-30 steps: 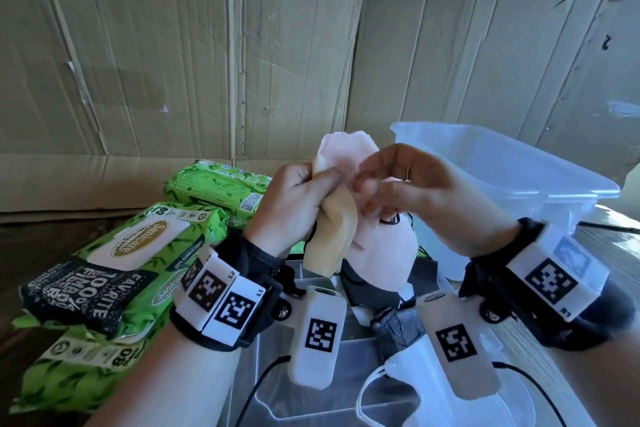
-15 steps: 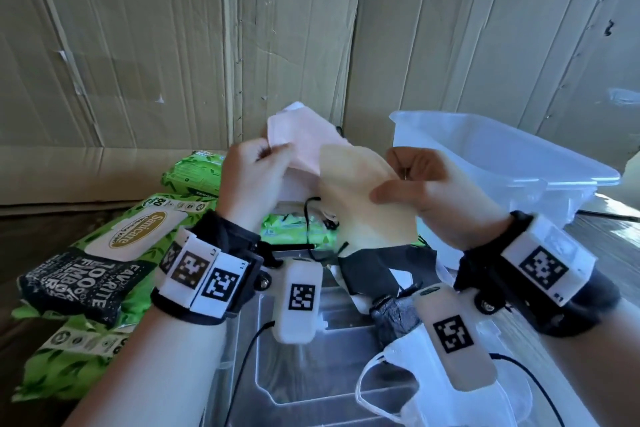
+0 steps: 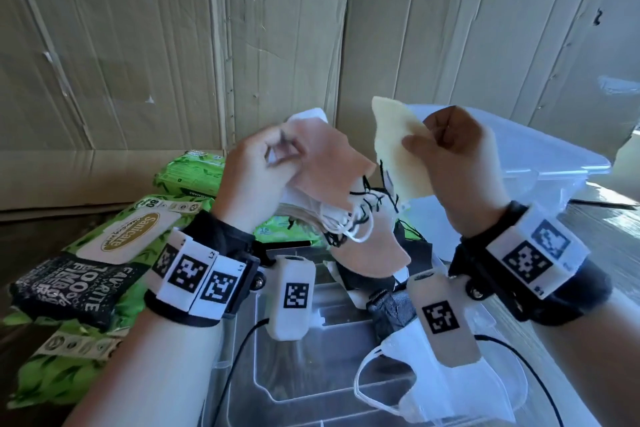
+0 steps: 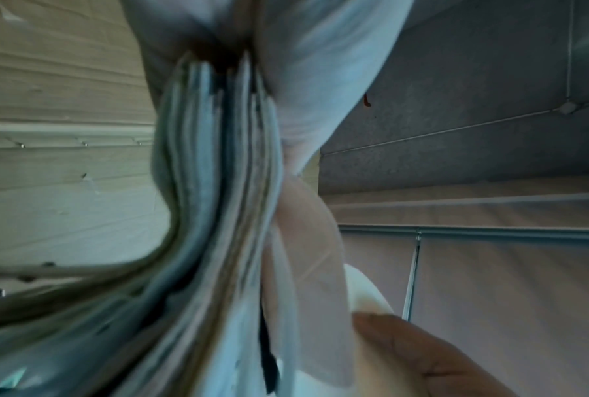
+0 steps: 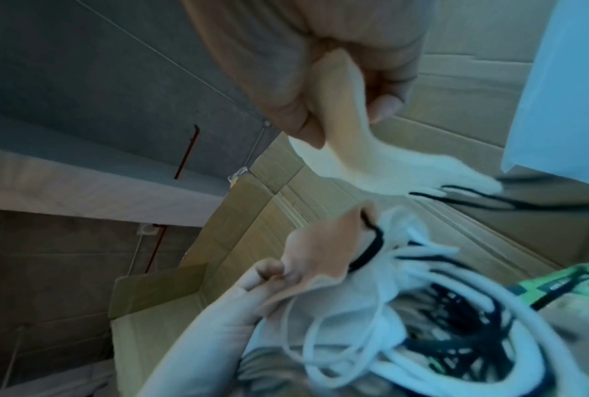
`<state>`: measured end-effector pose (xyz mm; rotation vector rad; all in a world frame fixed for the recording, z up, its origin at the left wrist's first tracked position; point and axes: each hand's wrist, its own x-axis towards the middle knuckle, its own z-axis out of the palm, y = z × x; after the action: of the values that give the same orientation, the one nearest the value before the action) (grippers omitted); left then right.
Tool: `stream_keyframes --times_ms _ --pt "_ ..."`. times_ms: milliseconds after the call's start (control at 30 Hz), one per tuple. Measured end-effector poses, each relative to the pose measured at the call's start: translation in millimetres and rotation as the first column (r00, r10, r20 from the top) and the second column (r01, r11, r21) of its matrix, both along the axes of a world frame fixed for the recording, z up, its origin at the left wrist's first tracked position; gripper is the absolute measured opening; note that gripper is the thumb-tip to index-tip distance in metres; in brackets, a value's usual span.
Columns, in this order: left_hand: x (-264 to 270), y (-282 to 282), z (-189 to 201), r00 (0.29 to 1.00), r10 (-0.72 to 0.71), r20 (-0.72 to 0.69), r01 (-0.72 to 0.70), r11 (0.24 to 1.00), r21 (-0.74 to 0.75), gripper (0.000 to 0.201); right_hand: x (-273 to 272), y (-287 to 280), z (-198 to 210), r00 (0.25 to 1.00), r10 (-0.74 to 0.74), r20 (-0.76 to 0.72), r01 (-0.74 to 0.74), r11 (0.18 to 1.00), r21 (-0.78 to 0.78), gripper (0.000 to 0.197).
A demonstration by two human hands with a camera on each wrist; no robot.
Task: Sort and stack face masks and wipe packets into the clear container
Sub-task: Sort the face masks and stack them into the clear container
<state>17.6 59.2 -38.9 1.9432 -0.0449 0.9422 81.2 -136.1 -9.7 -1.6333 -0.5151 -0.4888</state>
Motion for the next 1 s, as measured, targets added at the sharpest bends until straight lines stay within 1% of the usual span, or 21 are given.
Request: stream_keyframes --times_ms 33,100,167,200,233,300,333,400,433,467,533,567,633,700,767,800,833,900,933,967,1000 --pt "2.5 -2.0 -1.4 0.999 -0.035 -0.019 0.035 0.999 -0.025 0.018 -3.4 3.0 -1.2 0.999 0.041 0.01 -0.04 0.999 -0.035 0.034" --pt "3.6 -8.0 -3.0 0.99 -0.12 -0.068 0.114 0.989 -0.096 0.026 -12.1 8.2 -4.8 0.984 0.176 -0.003 -0.175 0.976 -0.131 0.03" --pt "2.1 -14.3 -2.4 0.974 -0.204 -0.099 0.187 0.97 -0.156 0.025 -20.1 12.2 -9.9 0.94 0.338 -0.04 -0.338 0.916 -0.218 0.012" --pt "0.7 -16.3 -2.0 0.964 -0.247 -0.099 0.226 0.956 -0.185 0.017 -22.4 12.8 -11.7 0.926 0.374 -0.053 -0.374 0.888 -0.267 0.014" --pt "-1.3 -17.8 0.1 0.954 -0.283 -0.1 0.255 0.94 -0.227 0.005 -22.4 12.2 -13.2 0.915 0.398 -0.061 -0.398 0.869 -0.295 0.022" --pt "-3.1 -17.3 0.9 0.939 -0.33 -0.094 0.29 0.91 -0.298 0.037 -20.3 9.5 -12.6 0.883 0.46 -0.094 -0.468 0.848 -0.248 0.025" --pt "-3.7 -17.8 1.2 0.932 -0.351 -0.091 0.31 0.901 -0.305 0.042 -18.5 7.4 -11.8 0.863 0.493 -0.112 -0.506 0.834 -0.219 0.025" --pt "-5.0 -19.2 1.3 0.935 -0.338 -0.111 0.302 0.918 -0.257 0.023 -13.5 4.7 -11.9 0.843 0.521 -0.134 -0.538 0.814 -0.218 0.04" --pt "-5.1 -21.0 0.9 0.934 -0.333 -0.128 0.295 0.923 -0.248 0.019 -11.3 4.2 -12.5 0.856 0.501 -0.13 -0.516 0.816 -0.261 0.047" --pt "-5.6 -22.6 0.2 0.931 -0.333 -0.148 0.294 0.927 -0.235 0.023 -9.1 3.8 -12.7 0.884 0.455 -0.112 -0.465 0.821 -0.332 0.052" --pt "-5.8 -24.8 -2.0 0.929 -0.323 -0.183 0.293 0.941 -0.172 0.024 -5.7 2.8 -11.9 0.943 0.33 -0.044 -0.309 0.816 -0.488 0.055" --pt "-5.8 -24.8 -2.4 0.93 -0.311 -0.196 0.288 0.947 -0.141 0.024 -4.7 1.7 -11.1 0.962 0.273 -0.003 -0.234 0.817 -0.527 0.053" --pt "-5.4 -24.9 -2.5 0.927 -0.312 -0.208 0.291 0.949 -0.123 0.024 -3.1 -0.8 -8.9 0.979 0.19 0.069 -0.134 0.864 -0.485 0.044" --pt "-5.8 -25.6 -2.2 0.922 -0.326 -0.21 0.303 0.944 -0.132 0.024 -1.9 -4.5 -9.0 0.98 0.158 0.122 -0.094 0.905 -0.415 0.036" --pt "-5.0 -25.9 -3.0 0.922 -0.323 -0.213 0.301 0.945 -0.129 0.021 -0.5 -7.4 -10.3 0.975 0.184 0.123 -0.127 0.919 -0.372 0.032" --pt "-4.2 -24.2 -3.5 0.923 -0.322 -0.211 0.3 0.945 -0.132 0.013 0.8 -8.1 -10.3 0.975 0.197 0.105 -0.148 0.923 -0.356 0.03" --pt "-3.8 -22.1 -2.9 0.925 -0.313 -0.215 0.288 0.947 -0.138 0.014 2.0 -8.4 -9.4 0.977 0.196 0.088 -0.158 0.933 -0.323 0.029" --pt "-1.4 -16.5 -5.0 0.926 -0.277 -0.256 0.253 0.959 -0.124 0.065 6.9 -8.8 -6.0 0.983 0.151 0.108 -0.129 0.974 -0.184 0.027" --pt "-0.7 -14.7 -5.4 0.926 -0.251 -0.282 0.225 0.967 -0.122 0.077 8.5 -9.1 -2.8 0.984 0.097 0.148 -0.084 0.992 -0.095 0.023" --pt "-0.7 -13.7 -5.9 0.925 -0.219 -0.309 0.188 0.974 -0.13 0.08 8.5 -9.3 1.1 0.98 0.04 0.195 -0.037 0.999 -0.016 0.019" --pt "-1.5 -14.3 -5.3 0.92 -0.199 -0.338 0.151 0.975 -0.163 0.079 6.5 -9.8 4.3 0.969 0.025 0.244 -0.036 0.999 0.04 0.017"
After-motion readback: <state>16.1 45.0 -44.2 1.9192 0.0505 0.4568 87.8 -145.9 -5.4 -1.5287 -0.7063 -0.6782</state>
